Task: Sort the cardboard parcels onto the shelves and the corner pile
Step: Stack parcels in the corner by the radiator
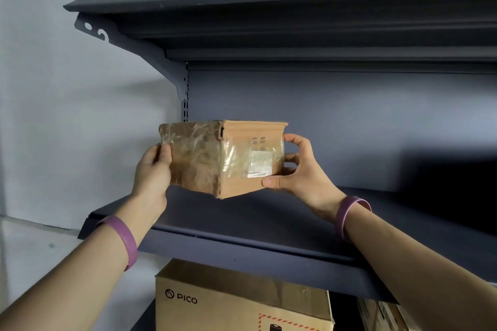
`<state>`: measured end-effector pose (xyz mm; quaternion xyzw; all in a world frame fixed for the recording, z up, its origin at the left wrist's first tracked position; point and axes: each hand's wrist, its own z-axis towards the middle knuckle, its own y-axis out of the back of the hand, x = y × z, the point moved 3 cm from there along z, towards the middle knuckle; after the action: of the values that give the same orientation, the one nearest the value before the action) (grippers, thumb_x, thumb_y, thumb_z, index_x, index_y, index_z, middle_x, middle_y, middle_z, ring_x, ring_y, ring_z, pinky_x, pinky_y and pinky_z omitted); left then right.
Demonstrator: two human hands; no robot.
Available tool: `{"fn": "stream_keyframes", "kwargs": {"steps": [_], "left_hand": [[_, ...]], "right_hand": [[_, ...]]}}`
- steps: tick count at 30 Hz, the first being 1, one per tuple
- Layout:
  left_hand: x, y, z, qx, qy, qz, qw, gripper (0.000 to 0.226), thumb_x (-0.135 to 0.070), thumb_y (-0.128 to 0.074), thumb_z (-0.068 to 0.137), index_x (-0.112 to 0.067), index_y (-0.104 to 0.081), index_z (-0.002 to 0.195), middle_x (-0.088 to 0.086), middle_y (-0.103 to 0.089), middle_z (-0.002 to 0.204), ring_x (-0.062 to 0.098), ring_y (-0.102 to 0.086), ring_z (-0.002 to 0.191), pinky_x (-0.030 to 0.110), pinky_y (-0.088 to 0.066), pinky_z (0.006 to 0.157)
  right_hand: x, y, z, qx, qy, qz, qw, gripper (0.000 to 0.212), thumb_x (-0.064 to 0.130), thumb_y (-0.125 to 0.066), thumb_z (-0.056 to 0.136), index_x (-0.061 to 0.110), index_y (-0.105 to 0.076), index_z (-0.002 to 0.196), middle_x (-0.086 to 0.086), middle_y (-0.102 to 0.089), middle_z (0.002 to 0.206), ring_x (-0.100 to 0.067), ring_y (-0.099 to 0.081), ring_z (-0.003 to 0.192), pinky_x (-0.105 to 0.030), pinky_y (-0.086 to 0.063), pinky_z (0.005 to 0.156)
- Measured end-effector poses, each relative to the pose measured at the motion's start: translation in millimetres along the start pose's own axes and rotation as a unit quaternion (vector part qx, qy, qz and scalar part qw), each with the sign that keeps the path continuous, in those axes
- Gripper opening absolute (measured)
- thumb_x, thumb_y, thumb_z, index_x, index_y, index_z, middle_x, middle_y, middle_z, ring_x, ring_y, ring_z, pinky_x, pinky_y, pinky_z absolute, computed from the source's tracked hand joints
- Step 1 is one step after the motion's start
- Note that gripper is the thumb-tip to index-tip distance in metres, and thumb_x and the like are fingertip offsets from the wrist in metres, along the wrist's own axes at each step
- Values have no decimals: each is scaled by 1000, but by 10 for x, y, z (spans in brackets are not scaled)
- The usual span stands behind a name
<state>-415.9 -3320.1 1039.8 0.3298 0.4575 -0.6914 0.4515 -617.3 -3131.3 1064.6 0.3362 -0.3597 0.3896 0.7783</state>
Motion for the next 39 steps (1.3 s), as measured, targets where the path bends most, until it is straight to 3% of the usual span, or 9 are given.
{"fn": "stream_keyframes", "kwargs": {"steps": [8, 11, 14, 17, 20, 27, 30, 35, 39], "left_hand": [[-142, 9, -157, -8, -100, -3, 995, 8, -32, -70, 91, -25, -67, 90, -4, -64, 82, 16, -59, 80, 40, -50, 80], [-197, -24, -230, -1, -132, 19, 991, 8, -26, -73, 89, -21, -67, 89, 0, -69, 86, 17, -64, 83, 46, -54, 84], [-223, -55, -274, 19, -143, 45, 988, 13, -26, -77, 85, -19, -67, 89, 1, -72, 91, 18, -67, 86, 44, -55, 82], [-230, -76, -303, 42, -144, 65, 987, 18, -25, -81, 81, -16, -67, 89, 2, -73, 91, 19, -69, 88, 37, -55, 78], [-237, -111, -326, 70, -138, 80, 985, 18, -20, -82, 79, -17, -65, 84, -4, -75, 86, 14, -70, 85, 31, -55, 78], [-231, -177, -339, 151, -105, 77, 980, 35, -36, -83, 73, -17, -60, 91, -10, -74, 85, 11, -70, 83, 33, -52, 86], [-236, -180, -365, 170, -105, 50, 978, 44, -67, -67, 67, -26, -53, 72, 5, -58, 81, 31, -62, 88, 46, -47, 99], [-228, -157, -348, 149, -95, 41, 983, 56, -79, -61, 66, -25, -47, 75, 4, -49, 82, 20, -51, 83, 57, -45, 100], [-215, -149, -335, 123, -108, 70, 984, 49, -68, -68, 77, -22, -54, 89, -10, -63, 89, 16, -61, 88, 37, -50, 82]], "right_hand": [[-64, 99, 62, -85, 19, -79, 993, 58, 7, -61, 96, 40, -45, 141, 4, -56, 109, -11, -61, 93, -21, -57, 77], [-55, 164, 62, -111, 27, -84, 990, 46, 13, -52, 101, 52, -47, 125, 2, -60, 110, -13, -62, 98, -30, -58, 86], [-47, 177, 52, -111, -26, 19, 993, 31, 36, -34, 107, 40, -53, 131, 5, -67, 120, -16, -65, 109, -32, -57, 84], [-82, 206, 73, -104, -99, 102, 984, 70, 71, -20, 95, 29, -59, 133, 5, -67, 124, -18, -64, 113, -36, -54, 88], [-75, 230, 76, -87, -106, 128, 982, 78, 82, -23, 85, 30, -64, 127, 3, -70, 121, -19, -64, 113, -43, -50, 97], [-16, 262, 76, -135, -47, 157, 977, 18, 28, -55, 95, 19, -68, 105, 4, -72, 90, -18, -63, 91, -40, -50, 87], [25, 265, 57, -135, -19, 134, 982, 26, 11, -51, 95, 15, -67, 115, 3, -72, 91, -16, -65, 86, -33, -51, 74], [8, 243, 58, -111, 10, 95, 989, 43, 0, -54, 91, 22, -63, 126, 1, -71, 118, -22, -67, 108, -44, -55, 91], [28, 216, 55, -90, 23, 89, 992, 54, -11, -54, 87, 24, -62, 128, 2, -70, 120, -23, -65, 112, -39, -55, 93]]}}
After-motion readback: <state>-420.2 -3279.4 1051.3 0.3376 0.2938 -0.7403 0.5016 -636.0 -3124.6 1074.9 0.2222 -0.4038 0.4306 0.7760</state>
